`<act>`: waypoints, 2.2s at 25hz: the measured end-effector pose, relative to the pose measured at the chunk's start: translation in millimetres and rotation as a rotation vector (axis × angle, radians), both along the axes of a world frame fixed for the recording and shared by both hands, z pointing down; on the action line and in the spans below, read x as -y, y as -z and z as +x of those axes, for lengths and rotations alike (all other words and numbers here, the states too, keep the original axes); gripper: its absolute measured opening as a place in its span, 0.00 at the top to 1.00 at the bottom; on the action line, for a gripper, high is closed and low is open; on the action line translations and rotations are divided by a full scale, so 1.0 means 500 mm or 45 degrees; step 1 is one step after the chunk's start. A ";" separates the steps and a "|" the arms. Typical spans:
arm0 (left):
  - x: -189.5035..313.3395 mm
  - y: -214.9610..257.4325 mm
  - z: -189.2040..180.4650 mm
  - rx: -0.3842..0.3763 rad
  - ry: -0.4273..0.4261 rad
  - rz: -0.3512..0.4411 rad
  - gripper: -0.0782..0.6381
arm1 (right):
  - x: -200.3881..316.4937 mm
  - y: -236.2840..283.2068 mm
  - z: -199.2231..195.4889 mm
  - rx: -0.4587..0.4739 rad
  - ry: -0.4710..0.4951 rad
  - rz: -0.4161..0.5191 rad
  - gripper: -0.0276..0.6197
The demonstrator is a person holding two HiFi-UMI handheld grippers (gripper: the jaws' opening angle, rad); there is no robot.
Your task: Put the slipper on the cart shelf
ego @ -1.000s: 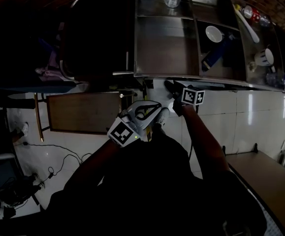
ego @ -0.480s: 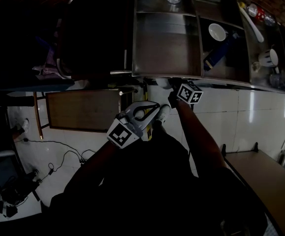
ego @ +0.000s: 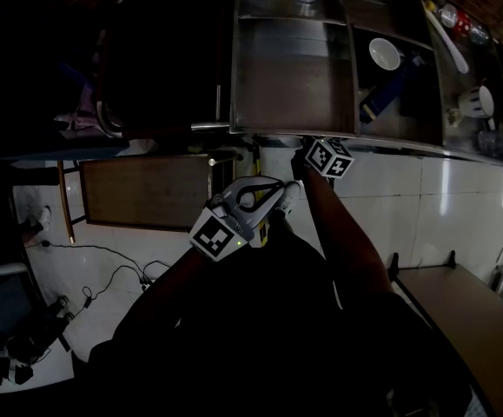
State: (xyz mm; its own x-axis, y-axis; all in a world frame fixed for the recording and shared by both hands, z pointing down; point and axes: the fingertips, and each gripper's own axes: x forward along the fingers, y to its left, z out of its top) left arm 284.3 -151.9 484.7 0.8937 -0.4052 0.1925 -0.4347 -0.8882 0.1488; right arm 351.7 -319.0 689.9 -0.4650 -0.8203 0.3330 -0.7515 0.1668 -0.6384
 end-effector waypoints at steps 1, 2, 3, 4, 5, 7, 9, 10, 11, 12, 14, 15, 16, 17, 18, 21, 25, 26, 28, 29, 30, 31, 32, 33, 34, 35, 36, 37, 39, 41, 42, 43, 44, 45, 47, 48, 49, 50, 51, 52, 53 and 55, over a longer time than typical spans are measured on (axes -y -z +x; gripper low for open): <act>-0.001 -0.001 0.000 0.002 0.001 0.001 0.89 | 0.001 -0.003 0.002 -0.019 -0.014 0.000 0.85; -0.002 -0.001 0.000 0.005 -0.001 0.003 0.89 | 0.001 -0.005 0.004 -0.048 -0.023 0.000 0.84; -0.003 -0.001 0.000 0.007 -0.002 0.006 0.89 | 0.000 -0.007 0.006 -0.087 -0.028 0.002 0.83; -0.004 -0.001 -0.001 0.007 -0.001 0.006 0.89 | -0.002 -0.008 0.008 -0.136 -0.029 0.005 0.82; -0.006 -0.001 -0.002 0.007 0.001 0.003 0.89 | -0.004 -0.008 0.010 -0.191 -0.027 0.011 0.80; -0.008 -0.002 -0.005 0.008 0.006 -0.004 0.89 | -0.009 -0.009 0.016 -0.315 -0.018 0.025 0.76; -0.011 -0.006 -0.008 0.010 0.008 -0.009 0.89 | -0.012 -0.010 0.021 -0.447 -0.005 0.039 0.71; -0.012 -0.008 -0.009 0.010 0.010 -0.012 0.89 | -0.012 -0.007 0.022 -0.507 0.004 0.050 0.69; -0.013 -0.011 -0.011 0.011 0.012 -0.016 0.89 | -0.011 -0.002 0.021 -0.564 0.014 0.065 0.66; -0.013 -0.014 -0.012 0.012 0.015 -0.021 0.89 | -0.010 0.002 0.019 -0.614 0.027 0.081 0.64; -0.011 -0.016 -0.015 0.013 0.018 -0.024 0.89 | -0.010 0.009 0.015 -0.679 0.050 0.106 0.59; -0.010 -0.016 -0.017 0.012 0.021 -0.027 0.89 | -0.011 0.012 0.014 -0.694 0.053 0.114 0.58; -0.007 -0.015 -0.018 0.009 0.023 -0.028 0.89 | -0.012 0.016 0.016 -0.702 0.050 0.118 0.58; -0.005 -0.014 -0.018 0.008 0.026 -0.026 0.89 | -0.013 0.020 0.020 -0.706 0.044 0.121 0.58; -0.002 -0.014 -0.018 0.010 0.028 -0.022 0.89 | -0.014 0.023 0.024 -0.708 0.037 0.123 0.58; 0.005 -0.013 -0.023 0.011 0.038 -0.010 0.89 | -0.018 0.030 0.043 -0.723 0.012 0.122 0.52; 0.013 -0.019 -0.034 0.013 0.034 0.038 0.89 | -0.026 0.045 0.061 -0.741 0.002 0.124 0.50; 0.014 -0.020 -0.036 0.011 0.031 0.053 0.89 | -0.031 0.048 0.064 -0.747 0.010 0.122 0.50; 0.013 -0.016 -0.038 -0.004 0.029 0.061 0.89 | -0.050 0.053 0.067 -0.753 0.027 0.116 0.50; 0.011 -0.014 -0.040 -0.008 0.026 0.060 0.89 | -0.063 0.055 0.068 -0.752 0.033 0.114 0.50; 0.009 -0.014 -0.043 -0.006 0.019 0.062 0.89 | -0.076 0.059 0.068 -0.749 0.036 0.114 0.50; 0.007 -0.012 -0.046 -0.005 0.011 0.069 0.89 | -0.089 0.064 0.068 -0.747 0.036 0.115 0.50; 0.005 -0.008 -0.050 -0.007 0.004 0.077 0.89 | -0.102 0.071 0.066 -0.743 0.037 0.119 0.50; 0.004 -0.005 -0.054 -0.009 -0.004 0.085 0.89 | -0.116 0.080 0.062 -0.738 0.040 0.126 0.50; 0.001 0.000 -0.058 -0.014 -0.012 0.095 0.89 | -0.131 0.090 0.056 -0.733 0.047 0.136 0.50; -0.001 0.007 -0.062 -0.025 -0.019 0.105 0.89 | -0.147 0.102 0.048 -0.728 0.056 0.149 0.50; -0.003 0.015 -0.067 -0.039 -0.021 0.107 0.89 | -0.163 0.115 0.038 -0.724 0.067 0.165 0.50; -0.006 0.023 -0.073 -0.049 -0.020 0.098 0.89 | -0.179 0.130 0.026 -0.722 0.078 0.184 0.50; -0.013 0.029 -0.089 -0.057 -0.019 0.073 0.89 | -0.210 0.161 -0.003 -0.718 0.103 0.223 0.50; -0.022 0.030 -0.108 -0.058 -0.031 0.080 0.89 | -0.240 0.191 -0.036 -0.697 0.127 0.258 0.50; -0.028 0.032 -0.119 -0.059 -0.037 0.077 0.89 | -0.255 0.206 -0.054 -0.677 0.138 0.274 0.50; -0.034 0.034 -0.130 -0.060 -0.043 0.073 0.89 | -0.269 0.221 -0.073 -0.654 0.147 0.289 0.51; -0.041 0.036 -0.141 -0.061 -0.049 0.074 0.89 | -0.282 0.236 -0.091 -0.633 0.154 0.304 0.52; -0.047 0.039 -0.152 -0.065 -0.054 0.076 0.89 | -0.296 0.251 -0.109 -0.614 0.158 0.319 0.52; -0.061 0.043 -0.176 -0.074 -0.061 0.083 0.89 | -0.321 0.280 -0.145 -0.591 0.167 0.351 0.56; -0.068 0.046 -0.187 -0.077 -0.064 0.086 0.89 | -0.332 0.296 -0.165 -0.584 0.178 0.370 0.60; -0.073 0.050 -0.198 -0.080 -0.068 0.091 0.89 | -0.342 0.312 -0.185 -0.582 0.196 0.393 0.64; -0.077 0.055 -0.207 -0.083 -0.071 0.097 0.89 | -0.351 0.329 -0.205 -0.585 0.219 0.420 0.69; -0.082 0.060 -0.215 -0.086 -0.073 0.106 0.89 | -0.360 0.348 -0.225 -0.595 0.243 0.452 0.73; -0.087 0.065 -0.222 -0.089 -0.073 0.115 0.89 | -0.370 0.369 -0.244 -0.609 0.267 0.489 0.78; -0.092 0.071 -0.229 -0.092 -0.071 0.125 0.89 | -0.381 0.389 -0.262 -0.624 0.291 0.528 0.84; -0.103 0.081 -0.243 -0.101 -0.063 0.142 0.89 | -0.401 0.426 -0.295 -0.645 0.335 0.597 0.94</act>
